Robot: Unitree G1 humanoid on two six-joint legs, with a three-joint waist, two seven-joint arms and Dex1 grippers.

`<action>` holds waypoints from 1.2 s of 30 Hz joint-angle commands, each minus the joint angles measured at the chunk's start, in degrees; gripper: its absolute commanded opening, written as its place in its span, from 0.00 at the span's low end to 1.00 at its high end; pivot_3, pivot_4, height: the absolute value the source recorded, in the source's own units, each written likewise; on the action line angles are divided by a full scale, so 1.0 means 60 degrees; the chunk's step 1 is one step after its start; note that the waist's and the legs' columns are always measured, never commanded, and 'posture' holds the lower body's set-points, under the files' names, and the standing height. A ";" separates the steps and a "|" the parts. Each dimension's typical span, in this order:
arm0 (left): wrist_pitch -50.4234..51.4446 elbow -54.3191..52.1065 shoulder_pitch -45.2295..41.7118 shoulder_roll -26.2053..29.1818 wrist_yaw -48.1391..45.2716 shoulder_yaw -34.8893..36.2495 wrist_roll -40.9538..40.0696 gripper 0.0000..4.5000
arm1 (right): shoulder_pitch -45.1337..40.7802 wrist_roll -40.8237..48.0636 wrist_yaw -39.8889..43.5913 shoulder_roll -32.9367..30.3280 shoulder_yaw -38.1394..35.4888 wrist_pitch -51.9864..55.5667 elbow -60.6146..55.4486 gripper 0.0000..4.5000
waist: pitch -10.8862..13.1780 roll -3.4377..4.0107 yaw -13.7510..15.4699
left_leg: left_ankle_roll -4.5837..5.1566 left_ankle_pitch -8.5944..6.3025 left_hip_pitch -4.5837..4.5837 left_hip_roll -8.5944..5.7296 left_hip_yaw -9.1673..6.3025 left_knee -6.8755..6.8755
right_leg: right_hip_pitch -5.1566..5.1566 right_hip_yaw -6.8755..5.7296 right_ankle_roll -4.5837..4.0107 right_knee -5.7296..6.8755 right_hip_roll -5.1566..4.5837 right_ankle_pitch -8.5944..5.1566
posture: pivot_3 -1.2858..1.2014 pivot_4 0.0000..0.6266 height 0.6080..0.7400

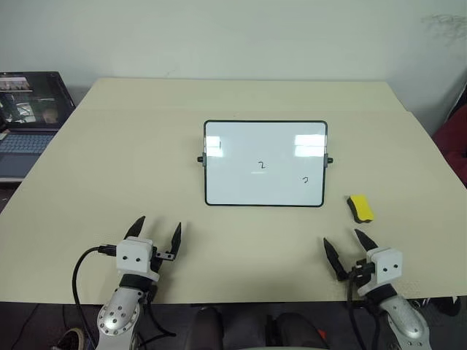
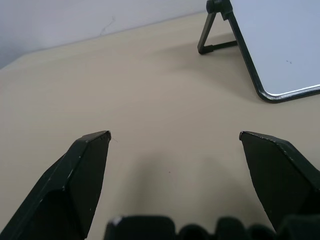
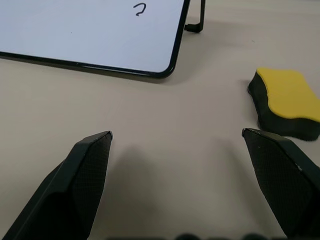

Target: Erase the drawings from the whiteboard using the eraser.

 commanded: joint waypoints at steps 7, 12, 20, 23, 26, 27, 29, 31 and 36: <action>0.0326 -0.0634 -0.0113 0.0009 0.0294 0.0121 0.0100 1.00 | -0.0031 0.0108 0.0057 -0.0269 -0.0051 0.0421 -0.0850 1.00 | -0.0005 -0.0008 -0.0004 | 0.0002 -0.0001 0.0005 0.0001 0.0004 0.0001 | 0.0000 0.0006 0.0003 0.0002 0.0000 0.0001 | 0.52 0.24 1.00; 0.0249 -0.0581 -0.0173 0.0205 0.0427 0.0458 0.0155 1.00 | -0.0112 -0.0029 0.0185 -0.0439 0.0096 0.0314 -0.0874 1.00 | -0.0006 -0.0009 -0.0003 | 0.0003 -0.0001 0.0006 0.0002 0.0006 0.0001 | -0.0001 0.0006 0.0003 0.0002 0.0001 0.0001 | 0.52 0.24 1.00; 0.0375 -0.1286 -0.0054 0.0503 0.0385 0.0816 0.0150 1.00 | -0.0210 -0.0281 0.0394 -0.0494 0.0795 0.0405 -0.1282 1.00 | -0.0016 -0.0026 -0.0003 | 0.0003 -0.0002 0.0006 0.0002 0.0007 0.0002 | -0.0001 0.0010 0.0003 0.0002 0.0000 0.0001 | 0.52 0.24 1.00; 0.0338 -0.1634 0.0057 0.0940 -0.0135 0.0817 -0.0021 1.00 | -0.0212 -0.0321 0.0434 -0.0586 0.0896 0.0587 -0.1617 1.00 | -0.0019 -0.0030 -0.0003 | 0.0002 -0.0002 0.0006 0.0003 0.0007 0.0001 | -0.0001 0.0007 0.0002 0.0002 0.0000 0.0002 | 0.52 0.24 1.00; 0.0212 -0.1570 -0.0112 0.1703 -0.1069 0.0885 -0.0432 1.00 | -0.0083 -0.0205 0.0760 -0.0977 0.0616 0.0458 -0.1824 1.00 | -0.0020 -0.0031 -0.0002 | 0.0002 -0.0003 0.0006 0.0002 0.0010 0.0002 | 0.0000 0.0010 0.0002 0.0001 0.0000 0.0002 | 0.52 0.24 1.00; 0.0159 -0.1756 -0.0236 0.2202 -0.1707 0.0773 -0.0618 1.00 | -0.0103 -0.0187 0.0888 -0.1163 0.0458 0.0312 -0.1739 1.00 | -0.0020 -0.0033 -0.0001 | 0.0002 -0.0002 0.0007 0.0003 0.0009 0.0002 | 0.0000 0.0008 0.0002 0.0001 0.0000 0.0002 | 0.52 0.24 1.00; 0.0405 -0.2049 -0.0490 0.2791 -0.2489 0.0704 -0.1173 1.00 | -0.0281 -0.0367 0.0993 -0.1386 0.0418 0.0035 -0.1578 1.00 | -0.0022 -0.0038 0.0012 | 0.0002 -0.0002 0.0009 0.0005 0.0006 0.0002 | 0.0000 0.0002 0.0002 0.0005 0.0001 0.0002 | 0.52 0.24 1.00; 0.1046 -0.2236 -0.0815 0.3150 -0.2906 0.0703 -0.1816 1.00 | -0.0641 -0.0399 0.1075 -0.1532 0.0451 0.0028 -0.1562 1.00 | -0.0021 -0.0034 0.0007 | 0.0003 -0.0002 0.0010 0.0005 0.0010 0.0002 | 0.0002 0.0006 0.0002 0.0005 -0.0001 0.0002 | 0.52 0.24 1.00; 0.2951 -0.2675 -0.1855 0.4187 -0.4332 0.0335 -0.3219 1.00 | -0.1513 0.0113 0.1018 -0.1742 -0.0025 0.0756 -0.2040 1.00 | -0.0017 -0.0029 -0.0004 | 0.0002 -0.0002 0.0013 0.0007 0.0013 0.0004 | 0.0001 0.0013 0.0005 0.0008 0.0011 0.0004 | 0.52 0.24 1.00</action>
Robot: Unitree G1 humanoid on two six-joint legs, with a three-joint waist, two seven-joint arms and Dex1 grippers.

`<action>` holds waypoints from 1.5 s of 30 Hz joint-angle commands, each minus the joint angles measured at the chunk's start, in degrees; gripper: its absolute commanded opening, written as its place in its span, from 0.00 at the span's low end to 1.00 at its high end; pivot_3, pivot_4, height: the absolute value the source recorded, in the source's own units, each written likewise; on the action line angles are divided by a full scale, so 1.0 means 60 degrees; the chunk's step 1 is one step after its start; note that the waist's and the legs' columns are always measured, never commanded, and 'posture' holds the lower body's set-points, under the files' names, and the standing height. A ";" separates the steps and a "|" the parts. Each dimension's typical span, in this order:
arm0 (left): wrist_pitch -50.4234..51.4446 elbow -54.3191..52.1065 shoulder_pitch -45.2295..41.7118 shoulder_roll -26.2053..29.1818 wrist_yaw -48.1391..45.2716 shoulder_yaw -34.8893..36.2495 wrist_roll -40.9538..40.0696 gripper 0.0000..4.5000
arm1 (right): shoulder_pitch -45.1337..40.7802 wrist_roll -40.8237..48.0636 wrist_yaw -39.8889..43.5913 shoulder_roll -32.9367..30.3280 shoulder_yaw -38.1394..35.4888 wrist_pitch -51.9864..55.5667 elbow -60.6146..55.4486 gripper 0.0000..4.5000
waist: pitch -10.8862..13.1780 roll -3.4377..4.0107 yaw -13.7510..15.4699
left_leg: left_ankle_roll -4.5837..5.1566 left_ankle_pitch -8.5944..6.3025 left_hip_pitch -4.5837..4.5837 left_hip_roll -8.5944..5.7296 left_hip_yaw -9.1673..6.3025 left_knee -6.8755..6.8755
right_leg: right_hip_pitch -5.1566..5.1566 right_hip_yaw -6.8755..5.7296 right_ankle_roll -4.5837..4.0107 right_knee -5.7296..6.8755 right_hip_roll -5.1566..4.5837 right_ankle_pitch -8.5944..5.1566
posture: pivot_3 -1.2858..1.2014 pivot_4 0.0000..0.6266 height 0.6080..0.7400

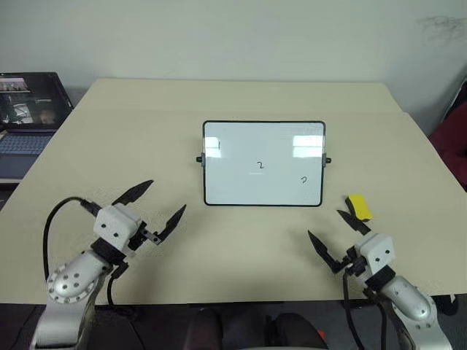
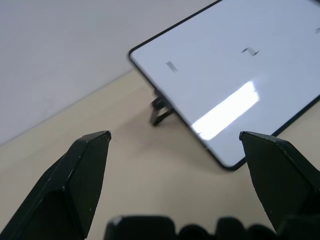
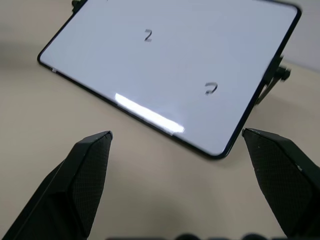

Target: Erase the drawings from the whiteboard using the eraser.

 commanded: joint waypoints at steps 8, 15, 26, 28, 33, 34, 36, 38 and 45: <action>0.3178 -0.1277 -0.1252 0.2118 -0.3015 -0.0922 -0.2022 1.00 | -0.1066 0.2581 -0.0731 -0.0349 -0.2170 0.3229 -0.1070 1.00 | 0.0010 0.0011 0.0010 | -0.0007 -0.0003 -0.0007 -0.0004 0.0007 0.0000 | 0.0000 0.0015 -0.0015 -0.0007 0.0030 0.0008 | 0.52 0.24 1.00; 0.3850 -0.1200 -0.2594 0.2217 -0.3724 -0.1419 -0.2252 1.00 | -0.1644 0.3852 -0.1967 -0.1540 -0.2904 0.7773 -0.2356 1.00 | 0.0032 0.0038 0.0010 | -0.0006 -0.0005 -0.0006 0.0006 0.0005 0.0001 | -0.0007 0.0022 -0.0006 -0.0003 0.0030 0.0003 | 0.52 0.24 1.00; 0.4040 -0.1177 -0.3324 0.2013 -0.4541 -0.2138 -0.2173 1.00 | -0.3988 0.4285 -0.3925 -0.0903 -0.2722 1.1626 -0.2082 1.00 | 0.0036 0.0040 -0.0013 | -0.0005 -0.0013 -0.0032 -0.0002 0.0015 0.0001 | -0.0038 0.0047 -0.0009 -0.0011 0.0052 0.0005 | 0.52 0.24 1.00; 0.4114 -0.1236 -0.3594 0.1926 -0.4612 -0.2290 -0.2225 1.00 | -0.4475 0.4058 -0.4057 -0.0931 -0.2608 1.1803 -0.1586 1.00 | 0.0038 0.0040 -0.0014 | -0.0005 -0.0013 -0.0032 -0.0005 0.0021 0.0001 | -0.0041 0.0055 -0.0008 -0.0008 0.0051 0.0004 | 0.52 0.24 1.00; 0.4339 -0.1427 -0.3836 0.1785 -0.4437 -0.2262 -0.2387 1.00 | -0.4680 0.3570 -0.3929 -0.1096 -0.2495 1.1752 -0.0997 1.00 | 0.0038 0.0039 0.0009 | -0.0003 -0.0016 -0.0035 -0.0005 0.0024 0.0003 | -0.0042 0.0053 -0.0005 -0.0011 0.0051 0.0004 | 0.52 0.24 1.00; 0.4386 -0.1475 -0.3858 0.1760 -0.4407 -0.2270 -0.2388 1.00 | -0.4669 0.3414 -0.3835 -0.1184 -0.2379 1.1667 -0.0797 1.00 | 0.0038 0.0039 0.0008 | -0.0003 -0.0017 -0.0039 -0.0005 0.0025 0.0003 | -0.0047 0.0055 -0.0006 -0.0011 0.0051 0.0005 | 0.52 0.24 1.00; 0.4450 -0.1529 -0.3879 0.1719 -0.4381 -0.2283 -0.2371 1.00 | -0.4662 0.3204 -0.3672 -0.1276 -0.2227 1.1528 -0.0509 1.00 | 0.0038 0.0040 0.0006 | -0.0004 -0.0017 -0.0057 -0.0005 0.0032 0.0003 | -0.0069 0.0062 -0.0011 -0.0007 0.0052 0.0008 | 0.52 0.24 1.00; 0.4520 -0.1557 -0.3920 0.1667 -0.4340 -0.2290 -0.2373 1.00 | -0.4701 0.3031 -0.3513 -0.1324 -0.2161 1.1388 -0.0223 1.00 | 0.0038 0.0039 0.0004 | -0.0003 -0.0017 -0.0064 -0.0006 0.0036 0.0004 | -0.0078 0.0068 -0.0012 -0.0004 0.0052 0.0008 | 0.52 0.24 1.00; 0.4714 -0.1590 -0.3956 0.1455 -0.4185 -0.2252 -0.2416 1.00 | -0.4888 0.2727 -0.3030 -0.1419 -0.2159 1.1110 0.0464 1.00 | 0.0038 0.0040 -0.0002 | -0.0003 -0.0017 -0.0065 -0.0005 0.0036 0.0005 | -0.0080 0.0068 -0.0012 -0.0001 0.0055 0.0008 | 0.52 0.24 1.00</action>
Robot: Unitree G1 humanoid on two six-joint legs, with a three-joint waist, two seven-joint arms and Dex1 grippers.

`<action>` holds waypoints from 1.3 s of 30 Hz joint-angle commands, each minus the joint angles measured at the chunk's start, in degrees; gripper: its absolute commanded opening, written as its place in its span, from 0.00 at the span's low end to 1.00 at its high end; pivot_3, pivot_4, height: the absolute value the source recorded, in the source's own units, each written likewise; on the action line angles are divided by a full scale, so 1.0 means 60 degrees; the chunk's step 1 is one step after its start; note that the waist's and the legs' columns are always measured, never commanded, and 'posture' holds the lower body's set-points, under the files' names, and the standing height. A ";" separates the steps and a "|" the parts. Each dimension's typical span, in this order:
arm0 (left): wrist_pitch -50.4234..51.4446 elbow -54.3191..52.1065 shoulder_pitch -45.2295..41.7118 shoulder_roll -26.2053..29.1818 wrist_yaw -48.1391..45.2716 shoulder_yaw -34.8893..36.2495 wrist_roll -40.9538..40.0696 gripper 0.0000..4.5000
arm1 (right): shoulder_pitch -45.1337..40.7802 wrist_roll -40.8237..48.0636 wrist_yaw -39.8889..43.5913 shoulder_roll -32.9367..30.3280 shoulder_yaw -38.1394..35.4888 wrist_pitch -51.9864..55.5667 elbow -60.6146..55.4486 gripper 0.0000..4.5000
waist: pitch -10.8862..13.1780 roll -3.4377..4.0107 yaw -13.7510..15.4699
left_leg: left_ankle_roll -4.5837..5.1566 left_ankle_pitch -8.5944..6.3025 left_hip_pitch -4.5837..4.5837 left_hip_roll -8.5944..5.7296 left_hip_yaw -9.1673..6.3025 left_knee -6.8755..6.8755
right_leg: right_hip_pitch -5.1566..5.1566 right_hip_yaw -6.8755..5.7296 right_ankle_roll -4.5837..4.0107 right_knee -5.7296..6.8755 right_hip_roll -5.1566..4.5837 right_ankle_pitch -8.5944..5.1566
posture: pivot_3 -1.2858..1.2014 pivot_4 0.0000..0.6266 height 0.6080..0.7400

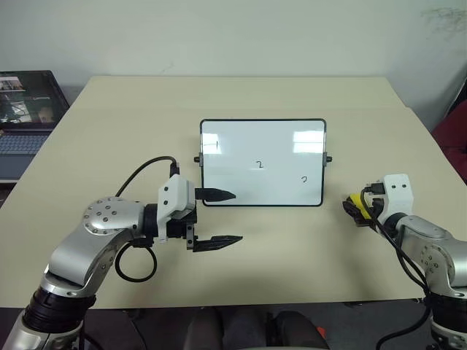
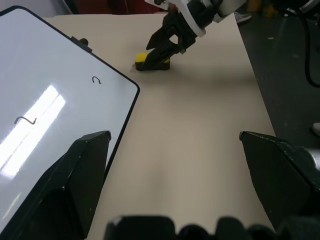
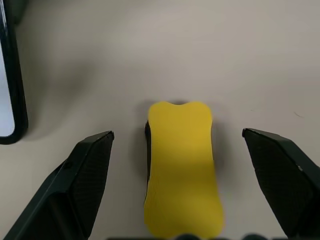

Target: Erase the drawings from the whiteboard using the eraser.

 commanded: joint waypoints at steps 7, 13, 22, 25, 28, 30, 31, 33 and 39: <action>-0.0049 -0.0471 0.0102 -0.0098 0.0062 0.0255 -0.0192 1.00 | -0.0534 -0.0544 0.0528 -0.0223 0.0029 -0.0608 0.0703 1.00 | 0.0000 0.0000 -0.0001 | 0.0000 0.0000 -0.0001 0.0000 0.0000 0.0000 | 0.0000 0.0000 -0.0002 -0.0001 0.0000 0.0001 | 0.52 0.24 1.00; -0.0071 -0.0592 0.0347 -0.0069 0.0064 0.0392 -0.0240 1.00 | -0.0714 -0.0774 0.0788 -0.0243 0.0075 -0.0748 0.1096 1.00 | 0.0001 0.0001 0.0000 | -0.0001 0.0000 -0.0001 0.0000 0.0000 0.0000 | 0.0000 0.0000 -0.0003 0.0000 0.0001 0.0002 | 0.52 0.24 1.00; -0.0058 -0.0705 0.0534 -0.0084 0.0053 0.0450 -0.0231 1.00 | -0.0781 -0.0711 0.0930 -0.0181 -0.0032 -0.0624 0.1145 1.00 | 0.0001 0.0001 0.0002 | -0.0001 0.0000 -0.0001 0.0000 0.0001 0.0001 | 0.0000 0.0002 -0.0004 -0.0001 0.0001 0.0002 | 0.52 0.24 1.00; -0.0054 -0.0711 0.0559 -0.0080 0.0044 0.0456 -0.0230 1.00 | -0.0766 -0.0632 0.1018 -0.0227 -0.0131 -0.0478 0.1050 1.00 | 0.0001 0.0002 0.0003 | -0.0001 0.0000 -0.0001 0.0000 0.0001 0.0001 | 0.0000 0.0002 -0.0005 0.0000 0.0001 0.0003 | 0.52 0.24 1.00; -0.0064 -0.0696 0.0563 -0.0088 0.0033 0.0433 -0.0214 1.00 | -0.0763 -0.0571 0.1078 -0.0282 -0.0203 -0.0326 0.0949 1.00 | 0.0001 0.0001 0.0004 | -0.0001 0.0000 0.0000 0.0000 0.0001 0.0001 | 0.0000 0.0002 -0.0005 0.0000 0.0001 0.0003 | 0.52 0.24 1.00; -0.0070 -0.0684 0.0559 -0.0095 0.0025 0.0414 -0.0206 1.00 | -0.0756 -0.0540 0.1084 -0.0272 -0.0285 -0.0219 0.0900 1.00 | 0.0001 0.0002 0.0004 | -0.0001 0.0000 -0.0001 0.0000 0.0001 0.0001 | 0.0000 0.0002 -0.0005 0.0000 0.0001 0.0003 | 0.52 0.24 1.00; -0.0079 -0.0668 0.0554 -0.0097 0.0016 0.0402 -0.0195 1.00 | -0.0749 -0.0539 0.1090 -0.0263 -0.0312 -0.0184 0.0885 1.00 | 0.0001 0.0002 0.0004 | -0.0001 0.0000 -0.0001 0.0000 0.0001 0.0001 | 0.0000 0.0002 -0.0005 0.0000 0.0001 0.0003 | 0.52 0.24 1.00; -0.0115 -0.0616 0.0544 -0.0103 -0.0013 0.0377 -0.0157 1.00 | -0.0741 -0.0553 0.1109 -0.0253 -0.0356 -0.0136 0.0855 1.00 | 0.0001 0.0002 0.0004 | -0.0001 0.0000 0.0000 0.0000 0.0001 0.0001 | 0.0000 0.0002 -0.0005 0.0000 0.0001 0.0003 | 0.52 0.24 1.00; -0.0268 -0.0481 0.0610 -0.0100 -0.0157 0.0385 -0.0089 1.00 | -0.0759 -0.0546 0.1151 -0.0196 -0.0461 0.0049 0.0662 1.00 | 0.0001 0.0002 0.0000 | -0.0001 0.0000 0.0000 0.0001 0.0001 0.0001 | -0.0001 0.0002 -0.0005 0.0000 0.0001 0.0003 | 0.52 0.24 1.00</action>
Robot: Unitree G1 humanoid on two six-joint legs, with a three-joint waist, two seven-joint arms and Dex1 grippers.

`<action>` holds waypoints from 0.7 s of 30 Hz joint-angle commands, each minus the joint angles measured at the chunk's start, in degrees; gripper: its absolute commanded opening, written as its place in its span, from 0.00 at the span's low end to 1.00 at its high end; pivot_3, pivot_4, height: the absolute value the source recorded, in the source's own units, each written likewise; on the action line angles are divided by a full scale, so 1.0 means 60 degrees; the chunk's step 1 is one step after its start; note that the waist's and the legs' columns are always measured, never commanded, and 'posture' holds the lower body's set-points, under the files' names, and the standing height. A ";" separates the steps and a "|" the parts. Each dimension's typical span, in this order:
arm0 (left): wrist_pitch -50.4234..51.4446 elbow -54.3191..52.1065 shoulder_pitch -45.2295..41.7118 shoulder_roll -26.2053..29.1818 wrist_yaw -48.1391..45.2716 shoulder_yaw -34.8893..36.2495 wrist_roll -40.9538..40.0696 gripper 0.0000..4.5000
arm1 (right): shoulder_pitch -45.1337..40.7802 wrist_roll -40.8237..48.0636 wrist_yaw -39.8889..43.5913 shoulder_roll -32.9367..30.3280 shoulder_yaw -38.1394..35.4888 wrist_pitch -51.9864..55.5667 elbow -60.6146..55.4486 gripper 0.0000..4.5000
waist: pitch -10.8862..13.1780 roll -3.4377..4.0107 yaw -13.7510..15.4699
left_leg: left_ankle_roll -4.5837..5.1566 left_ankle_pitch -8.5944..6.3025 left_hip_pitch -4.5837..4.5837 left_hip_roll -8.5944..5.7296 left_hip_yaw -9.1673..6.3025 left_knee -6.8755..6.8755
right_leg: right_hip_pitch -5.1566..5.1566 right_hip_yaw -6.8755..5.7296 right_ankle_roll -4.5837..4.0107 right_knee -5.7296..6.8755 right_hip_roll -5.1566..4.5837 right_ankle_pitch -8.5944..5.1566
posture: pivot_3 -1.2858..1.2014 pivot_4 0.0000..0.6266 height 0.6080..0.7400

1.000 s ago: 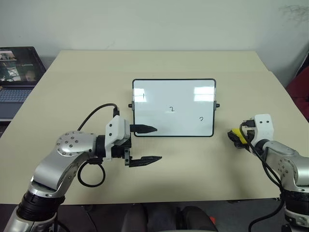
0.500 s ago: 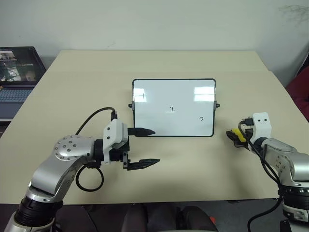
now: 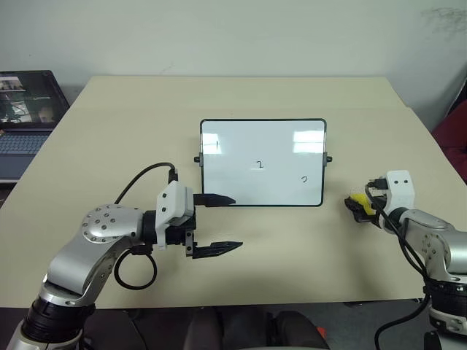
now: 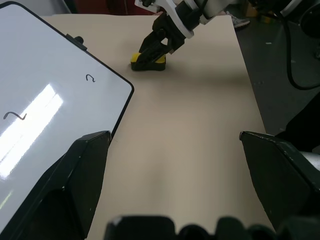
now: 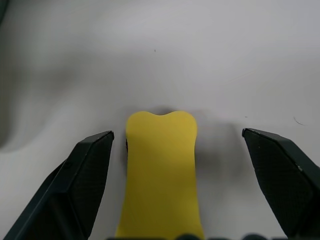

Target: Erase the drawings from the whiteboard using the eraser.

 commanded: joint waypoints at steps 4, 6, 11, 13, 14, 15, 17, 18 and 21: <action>-0.0301 -0.0114 0.0110 -0.0006 -0.0136 0.0174 -0.0067 1.00 | -0.0101 0.0113 0.0062 -0.0090 -0.0322 0.0176 -0.0494 1.00 | 0.0000 0.0000 0.0000 | 0.0000 0.0000 0.0000 0.0000 0.0000 0.0000 | 0.0000 0.0000 0.0000 0.0000 0.0000 0.0000 | 0.52 0.24 1.00; -0.0341 -0.0094 0.0141 -0.0014 -0.0159 0.0181 -0.0048 1.00 | -0.0102 0.0103 0.0076 -0.0095 -0.0330 0.0183 -0.0473 1.00 | 0.0000 0.0000 0.0000 | 0.0000 0.0000 0.0000 0.0000 0.0000 0.0000 | 0.0000 -0.0001 0.0000 0.0000 0.0000 0.0000 | 0.52 0.24 1.00; -0.0535 0.0082 0.0173 -0.0061 -0.0219 0.0077 0.0096 1.00 | -0.0117 0.0096 0.0094 -0.0074 -0.0342 0.0183 -0.0434 0.71 | 0.0000 0.0000 0.0000 | 0.0000 0.0000 0.0000 0.0000 0.0000 0.0000 | 0.0000 0.0000 0.0000 0.0000 0.0000 0.0000 | 0.52 0.24 1.00; -0.0628 0.0190 0.0157 -0.0089 -0.0245 0.0013 0.0168 1.00 | -0.0120 0.0103 0.0098 -0.0062 -0.0347 0.0188 -0.0431 0.55 | 0.0000 0.0000 -0.0001 | 0.0000 0.0000 0.0000 0.0000 -0.0001 0.0000 | 0.0000 -0.0001 0.0000 0.0000 0.0000 0.0000 | 0.52 0.24 1.00; -0.0663 0.0229 0.0152 -0.0098 -0.0256 -0.0007 0.0189 1.00 | -0.0121 0.0106 0.0099 -0.0056 -0.0347 0.0189 -0.0430 0.46 | 0.0000 0.0000 0.0000 | 0.0000 0.0000 0.0000 0.0000 0.0000 0.0000 | 0.0000 -0.0001 0.0000 0.0000 0.0000 0.0000 | 0.52 0.24 1.00; -0.0695 0.0280 0.0136 -0.0114 -0.0269 -0.0033 0.0218 1.00 | -0.0120 0.0111 0.0105 -0.0051 -0.0348 0.0186 -0.0428 0.38 | 0.0000 0.0000 0.0000 | 0.0000 0.0000 0.0000 0.0000 0.0000 0.0000 | 0.0000 0.0000 0.0000 -0.0001 0.0000 0.0000 | 0.52 0.24 1.00; -0.0745 0.0354 0.0112 -0.0144 -0.0282 -0.0069 0.0271 1.00 | -0.0117 0.0113 0.0108 -0.0042 -0.0353 0.0177 -0.0427 0.28 | 0.0000 0.0000 0.0000 | 0.0000 0.0000 0.0000 0.0000 0.0000 0.0000 | 0.0000 -0.0001 0.0000 0.0000 0.0000 0.0000 | 0.52 0.24 1.00; -0.0785 0.0400 0.0107 -0.0161 -0.0290 -0.0087 0.0300 1.00 | -0.0115 0.0105 0.0103 -0.0031 -0.0348 0.0160 -0.0419 0.28 | 0.0000 0.0000 0.0000 | 0.0000 0.0000 0.0000 0.0000 -0.0001 0.0000 | 0.0000 -0.0001 0.0000 0.0000 0.0000 0.0000 | 0.52 0.24 1.00; -0.0892 0.0593 0.0060 -0.0225 -0.0294 -0.0145 0.0405 1.00 | -0.0106 0.0132 0.0062 0.0041 -0.0377 0.0165 -0.0516 0.28 | 0.0000 0.0000 0.0000 | 0.0000 0.0000 0.0000 0.0000 0.0001 0.0000 | 0.0000 0.0000 0.0000 0.0000 0.0000 0.0000 | 0.52 0.24 1.00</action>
